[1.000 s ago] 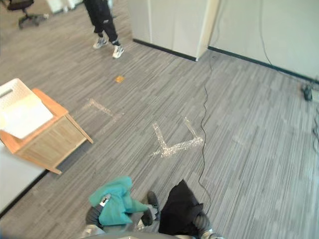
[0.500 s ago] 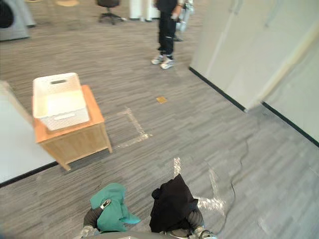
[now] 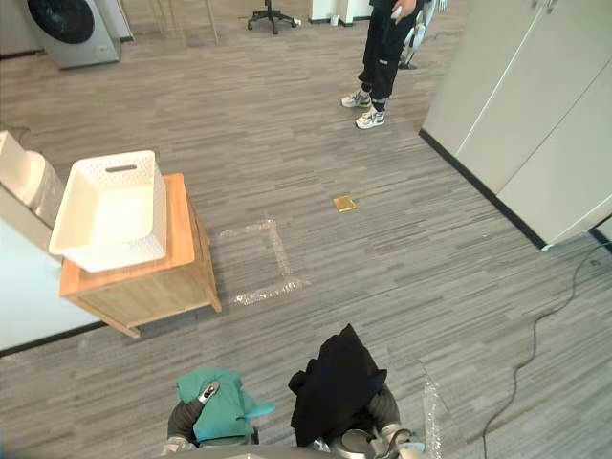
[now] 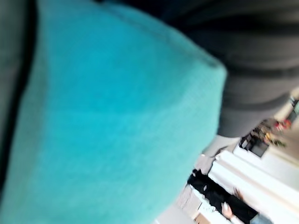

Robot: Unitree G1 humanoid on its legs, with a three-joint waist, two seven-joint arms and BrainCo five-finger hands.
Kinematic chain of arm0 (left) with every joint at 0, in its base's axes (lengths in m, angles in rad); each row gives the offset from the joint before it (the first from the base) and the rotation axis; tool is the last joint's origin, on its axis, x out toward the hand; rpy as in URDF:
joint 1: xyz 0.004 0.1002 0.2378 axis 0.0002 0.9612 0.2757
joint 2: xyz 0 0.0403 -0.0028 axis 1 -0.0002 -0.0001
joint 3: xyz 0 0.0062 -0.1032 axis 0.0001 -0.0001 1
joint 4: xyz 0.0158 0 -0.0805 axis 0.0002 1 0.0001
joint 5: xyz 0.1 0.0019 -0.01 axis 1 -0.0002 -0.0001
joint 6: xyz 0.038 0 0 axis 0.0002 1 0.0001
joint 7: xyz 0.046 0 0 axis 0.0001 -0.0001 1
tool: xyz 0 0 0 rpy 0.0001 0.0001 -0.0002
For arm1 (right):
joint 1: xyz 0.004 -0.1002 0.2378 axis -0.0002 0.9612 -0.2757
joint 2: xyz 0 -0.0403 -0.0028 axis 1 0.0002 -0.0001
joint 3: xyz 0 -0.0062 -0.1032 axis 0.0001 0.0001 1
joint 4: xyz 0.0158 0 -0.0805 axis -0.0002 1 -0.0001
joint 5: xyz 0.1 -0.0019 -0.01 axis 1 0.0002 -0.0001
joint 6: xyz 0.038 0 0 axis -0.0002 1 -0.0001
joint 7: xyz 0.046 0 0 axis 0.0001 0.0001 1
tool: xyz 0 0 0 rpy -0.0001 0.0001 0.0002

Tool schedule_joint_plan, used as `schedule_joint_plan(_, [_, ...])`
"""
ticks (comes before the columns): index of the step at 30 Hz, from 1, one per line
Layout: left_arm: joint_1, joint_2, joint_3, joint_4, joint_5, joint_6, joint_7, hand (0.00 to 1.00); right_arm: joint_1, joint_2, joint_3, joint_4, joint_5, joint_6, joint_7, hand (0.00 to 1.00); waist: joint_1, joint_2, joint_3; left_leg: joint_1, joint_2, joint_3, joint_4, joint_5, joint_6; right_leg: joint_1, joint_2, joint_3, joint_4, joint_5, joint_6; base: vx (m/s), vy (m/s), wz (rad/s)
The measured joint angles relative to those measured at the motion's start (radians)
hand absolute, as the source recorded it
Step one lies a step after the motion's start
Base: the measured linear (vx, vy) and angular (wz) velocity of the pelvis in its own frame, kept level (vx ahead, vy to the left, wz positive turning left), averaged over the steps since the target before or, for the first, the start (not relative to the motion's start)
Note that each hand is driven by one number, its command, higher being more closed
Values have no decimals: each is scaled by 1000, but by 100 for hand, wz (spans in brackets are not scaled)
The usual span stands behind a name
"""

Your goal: Tidy the bed and pick cloth on bed and put in laundry

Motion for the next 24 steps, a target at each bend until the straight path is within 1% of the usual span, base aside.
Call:
schedule_joint_plan(1, [6,-4,-1,-16,0,3,-2,100,1,-6,-10,0,0,4,6,100,7,-1,0,-24,-40,8,-130,-19,-7,51,-10,8,-34,-12,6,443,-114,-38])
schedule_joint_plan(2, [14,-10,-1,-29,0,5,0,100,4,-5,-29,-3,-1,6,19,100,7,-4,-1,-22,-73,34,-327,-23,-19,90,-22,15,-46,-22,23,535,-130,-31])
schedule_joint_plan(3, [17,-12,-2,-33,-1,5,2,100,6,-3,-36,-4,-2,6,22,100,6,-4,-1,-15,-86,51,-446,-18,-24,104,-25,18,-48,-34,29,364,-70,-21])
schedule_joint_plan(4, [20,-15,-3,-34,-1,6,4,100,9,1,-42,-5,-3,10,26,100,2,-3,-1,-5,-101,80,-610,2,-28,127,-26,19,-60,-48,35,480,-46,-2])
schedule_joint_plan(5, [18,-16,-6,-34,-5,20,8,100,29,10,-60,-5,-13,11,30,100,-1,-3,-2,5,-119,140,-854,94,-26,190,-22,4,-99,-62,53,499,-27,12])
schedule_joint_plan(7, [15,-14,-13,-32,-16,24,12,100,63,15,-69,-5,-45,11,30,100,1,-8,-4,11,-128,215,-964,200,-10,259,-14,-17,-156,-76,79,571,31,30])
schedule_joint_plan(8, [7,-7,-20,-28,-22,24,13,100,75,17,-64,-2,-79,10,30,100,3,-22,-12,12,-123,286,-953,278,42,301,-23,-38,-183,-96,113,540,70,38])
schedule_joint_plan(9, [0,-6,-20,-25,-22,24,13,100,77,19,-60,0,-85,10,30,100,2,-31,-17,10,-128,321,-947,283,70,308,-35,-48,-182,-104,127,549,86,49])
schedule_joint_plan(10, [-11,-6,-20,-19,-19,25,12,100,76,23,-55,0,-93,10,27,100,1,-48,-27,7,-146,363,-950,274,96,309,-55,-63,-174,-112,143,543,92,45])
schedule_joint_plan(11, [-20,3,-30,-11,-20,24,14,100,73,23,-44,4,-108,10,18,100,-2,-55,-38,9,-157,369,-941,263,166,297,-72,-64,-135,-107,163,637,132,54])
schedule_joint_plan(12, [-29,2,-28,6,-20,26,27,100,55,25,-34,5,-126,11,14,100,-2,-51,-40,9,-143,368,-890,226,198,275,-80,-72,-39,-80,214,524,126,48])
schedule_joint_plan(13, [-30,5,-26,7,-21,27,36,100,51,36,-30,6,-132,12,12,100,0,-55,-39,14,-136,368,-856,207,208,257,-94,-73,43,-66,238,590,190,62])
schedule_joint_plan(14, [-24,20,-20,6,-21,26,54,100,45,48,-21,2,-142,12,4,100,2,-73,-43,33,-136,365,-807,161,222,189,-143,-71,295,-13,273,614,175,72])
schedule_joint_plan(15, [-22,29,-22,11,-19,31,74,100,43,47,2,-8,-144,12,-3,100,-2,-82,-51,97,-137,331,-812,81,208,87,-204,-70,584,132,253,631,163,77])
schedule_joint_plan(16, [-22,36,-19,10,-18,36,80,100,37,48,13,-10,-146,13,-6,100,-1,-95,-48,123,-143,315,-807,44,197,35,-248,-72,720,144,230,551,59,87])
schedule_joint_plan(17, [-23,68,-21,12,-10,41,99,100,35,48,36,-10,-147,15,-17,100,-2,-115,-40,173,-162,284,-803,35,201,-45,-332,-70,899,108,199,422,9,77])
schedule_joint_plan(18, [-22,73,-22,20,-9,44,110,100,35,45,43,-13,-147,15,-22,100,-6,-117,-42,200,-162,260,-811,31,200,-76,-354,-70,939,90,183,506,-23,101])
schedule_joint_plan(19, [-19,71,-23,27,-10,44,127,100,37,41,45,-27,-145,14,-24,100,-17,-114,-41,254,-153,216,-837,30,198,-127,-367,-69,949,59,165,497,-50,107])
schedule_joint_plan(20, [-12,72,-35,22,-11,44,145,100,43,40,46,-51,-140,11,-25,100,-31,-113,-41,295,-141,170,-869,24,185,-180,-368,-58,905,34,172,468,-66,110])
schedule_joint_plan(21, [-11,75,-43,21,-11,45,149,100,49,40,47,-65,-134,10,-26,100,-34,-114,-41,313,-136,148,-882,20,177,-203,-367,-54,863,23,179,453,-107,108])
schedule_joint_plan(22, [-11,83,-54,16,-12,47,159,100,61,40,52,-79,-118,4,-27,100,-31,-115,-40,345,-130,107,-901,14,163,-240,-360,-55,745,11,188,448,-166,103])
schedule_joint_plan(23, [-12,86,-61,16,-13,57,167,100,65,38,56,-74,-117,0,-26,100,-34,-108,-36,370,-115,63,-905,6,146,-248,-328,-53,564,1,195,457,-198,98])
schedule_joint_plan(24, [-15,88,-61,16,-14,64,170,100,65,38,58,-68,-116,0,-25,100,-37,-104,-34,381,-106,39,-905,4,143,-243,-304,-48,460,3,196,439,-261,107])
